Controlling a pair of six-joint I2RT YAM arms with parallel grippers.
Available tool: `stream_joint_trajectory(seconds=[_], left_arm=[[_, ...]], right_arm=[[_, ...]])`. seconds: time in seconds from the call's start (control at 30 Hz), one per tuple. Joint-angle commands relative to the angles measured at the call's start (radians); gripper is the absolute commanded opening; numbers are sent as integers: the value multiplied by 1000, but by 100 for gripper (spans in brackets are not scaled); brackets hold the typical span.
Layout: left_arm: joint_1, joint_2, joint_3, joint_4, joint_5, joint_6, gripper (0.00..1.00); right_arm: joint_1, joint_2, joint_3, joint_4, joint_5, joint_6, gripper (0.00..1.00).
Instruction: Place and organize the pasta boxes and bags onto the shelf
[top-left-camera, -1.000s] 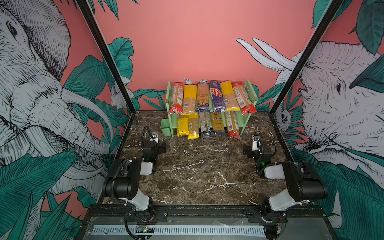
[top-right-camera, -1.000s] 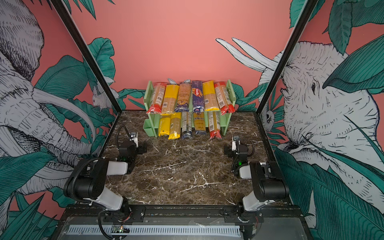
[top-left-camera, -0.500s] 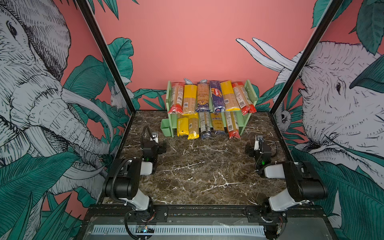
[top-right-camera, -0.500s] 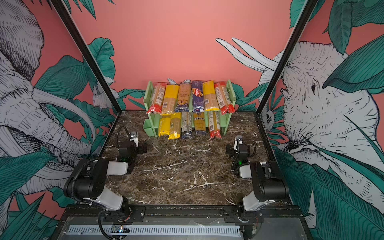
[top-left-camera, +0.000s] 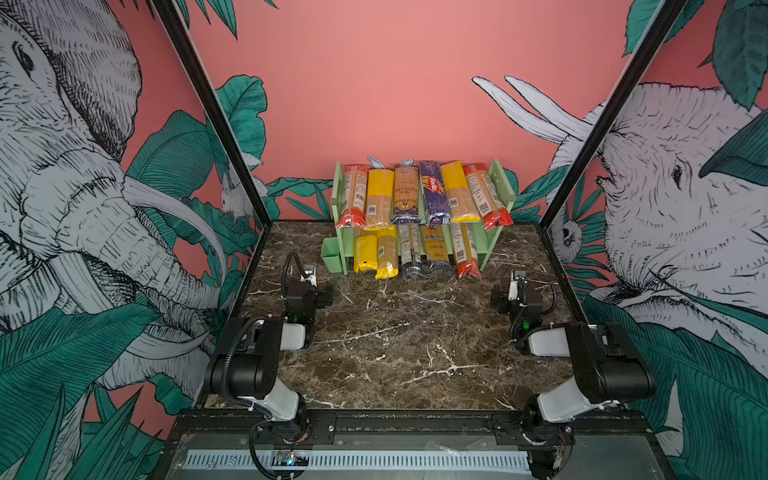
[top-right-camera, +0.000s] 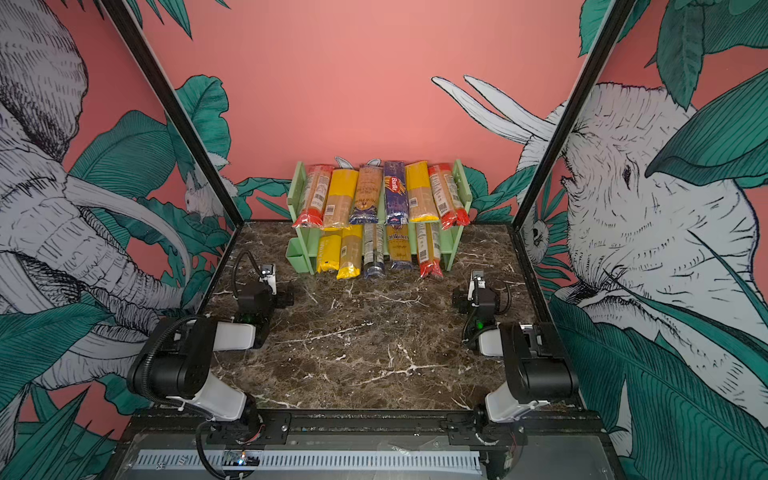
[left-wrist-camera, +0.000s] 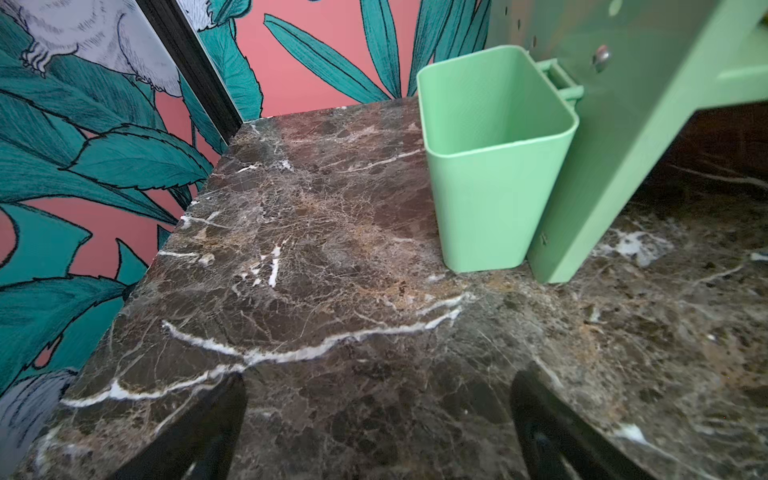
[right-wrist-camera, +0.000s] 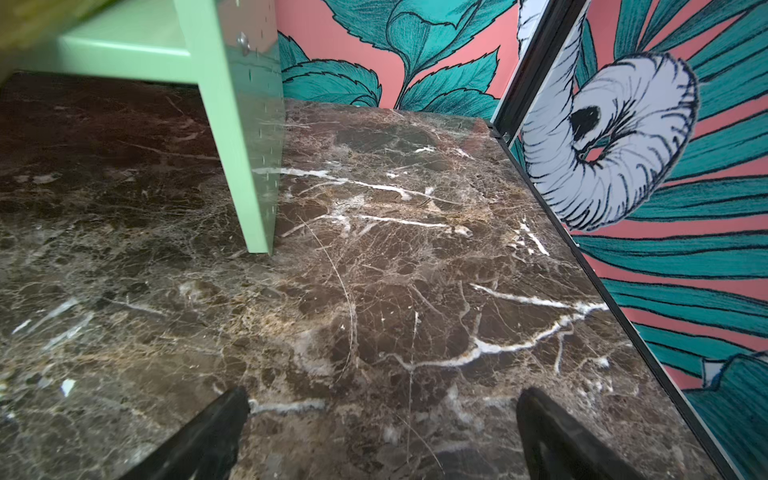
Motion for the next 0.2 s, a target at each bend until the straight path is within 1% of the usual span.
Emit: stream_joint_trajectory(seconds=[0.0,0.17], left_arm=[[7,-16,-16,28,11,10,100],[6,-16,-16,28,10,10,99]], right_arm=[[-4,2,25,15,8,4,99],[-6,2,24,17,6,4,99]])
